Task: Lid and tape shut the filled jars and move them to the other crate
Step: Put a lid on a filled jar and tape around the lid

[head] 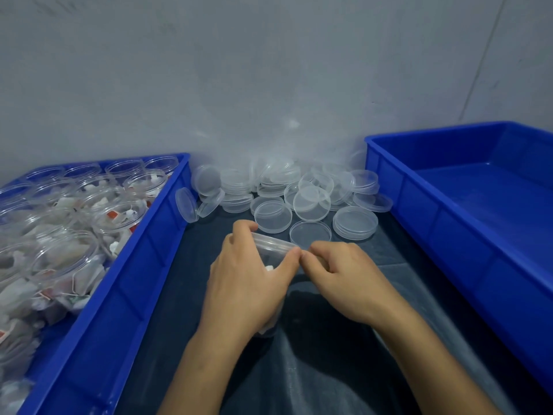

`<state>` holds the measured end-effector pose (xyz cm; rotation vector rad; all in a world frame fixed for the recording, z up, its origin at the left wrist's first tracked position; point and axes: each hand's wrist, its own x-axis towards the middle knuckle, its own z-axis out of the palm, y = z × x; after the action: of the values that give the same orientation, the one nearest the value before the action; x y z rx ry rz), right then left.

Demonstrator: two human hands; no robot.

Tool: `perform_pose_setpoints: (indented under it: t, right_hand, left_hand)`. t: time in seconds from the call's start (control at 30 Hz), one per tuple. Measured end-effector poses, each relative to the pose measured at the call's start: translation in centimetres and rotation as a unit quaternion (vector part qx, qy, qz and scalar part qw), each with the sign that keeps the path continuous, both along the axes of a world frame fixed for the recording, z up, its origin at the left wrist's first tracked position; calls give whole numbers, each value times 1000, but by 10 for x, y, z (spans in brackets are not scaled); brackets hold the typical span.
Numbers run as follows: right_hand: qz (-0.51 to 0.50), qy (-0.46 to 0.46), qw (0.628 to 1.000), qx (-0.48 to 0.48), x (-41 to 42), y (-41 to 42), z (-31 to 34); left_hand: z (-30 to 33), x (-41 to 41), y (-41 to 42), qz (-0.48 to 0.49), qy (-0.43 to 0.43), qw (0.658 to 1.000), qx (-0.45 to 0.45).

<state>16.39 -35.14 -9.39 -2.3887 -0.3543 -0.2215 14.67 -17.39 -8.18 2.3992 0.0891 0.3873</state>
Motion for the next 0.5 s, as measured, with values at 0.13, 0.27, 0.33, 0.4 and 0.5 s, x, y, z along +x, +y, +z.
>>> perform_pose_setpoints:
  t: [0.13,0.27,0.33,0.4,0.5]
  right_hand:
    - [-9,-7,1000,-9,0,-1,2]
    - [0,-33,999,4,-2,0,4]
    - [2,-46,999,8,-3,1,5]
    - [0,-58,998,15,-3,1,6]
    - [6,-73,997,33,-3,1,7]
  left_hand:
    - [2,7,8,-29,25,999,-28]
    - [5,11,16,-49,35,996,-58]
    - [4,11,17,-48,26,996,-73]
    - [2,10,16,-44,12,995,-91]
    - [1,11,18,-43,1,992,-121]
